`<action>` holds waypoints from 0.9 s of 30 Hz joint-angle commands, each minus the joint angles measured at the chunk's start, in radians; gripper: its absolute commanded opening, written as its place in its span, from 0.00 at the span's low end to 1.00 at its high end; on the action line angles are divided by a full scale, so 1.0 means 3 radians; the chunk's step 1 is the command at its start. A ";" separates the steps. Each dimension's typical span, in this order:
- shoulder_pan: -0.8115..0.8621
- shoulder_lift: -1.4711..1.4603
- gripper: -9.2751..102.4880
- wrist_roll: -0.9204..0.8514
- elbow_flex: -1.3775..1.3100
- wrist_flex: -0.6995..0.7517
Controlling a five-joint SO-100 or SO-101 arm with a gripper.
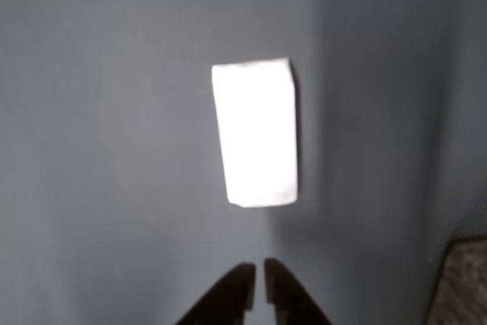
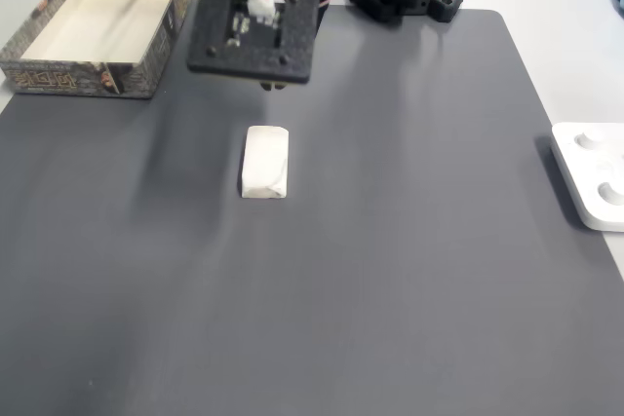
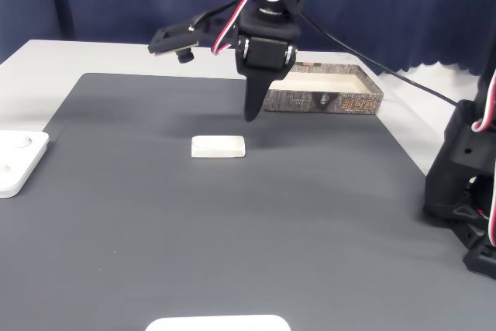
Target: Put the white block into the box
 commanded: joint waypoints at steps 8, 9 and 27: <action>0.0056 -0.0205 0.07 0.0327 -0.0619 0.0210; 0.0056 -0.0225 0.07 0.0348 -0.0639 0.0210; -0.0020 -0.0782 0.07 0.0470 -0.1329 0.0368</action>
